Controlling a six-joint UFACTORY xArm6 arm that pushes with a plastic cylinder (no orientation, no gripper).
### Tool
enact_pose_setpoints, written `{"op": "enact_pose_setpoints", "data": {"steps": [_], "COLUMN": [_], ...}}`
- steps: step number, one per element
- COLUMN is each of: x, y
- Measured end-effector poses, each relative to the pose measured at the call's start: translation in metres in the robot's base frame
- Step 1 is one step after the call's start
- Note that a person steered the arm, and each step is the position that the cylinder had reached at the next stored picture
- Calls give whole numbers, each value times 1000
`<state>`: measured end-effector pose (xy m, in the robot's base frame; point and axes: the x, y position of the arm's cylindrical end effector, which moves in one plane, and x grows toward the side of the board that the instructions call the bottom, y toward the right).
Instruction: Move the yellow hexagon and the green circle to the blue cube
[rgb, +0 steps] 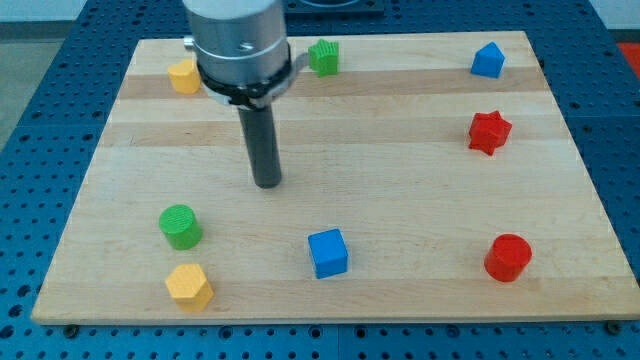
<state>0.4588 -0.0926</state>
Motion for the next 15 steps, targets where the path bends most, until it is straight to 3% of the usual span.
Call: {"op": "enact_pose_setpoints", "data": {"steps": [2,3,4,9,12,13,14,15], "x": [65,71,70,76,67,98,160,159], "y": [-121,-148,-149,-16,-128,-159,-146,-145]}}
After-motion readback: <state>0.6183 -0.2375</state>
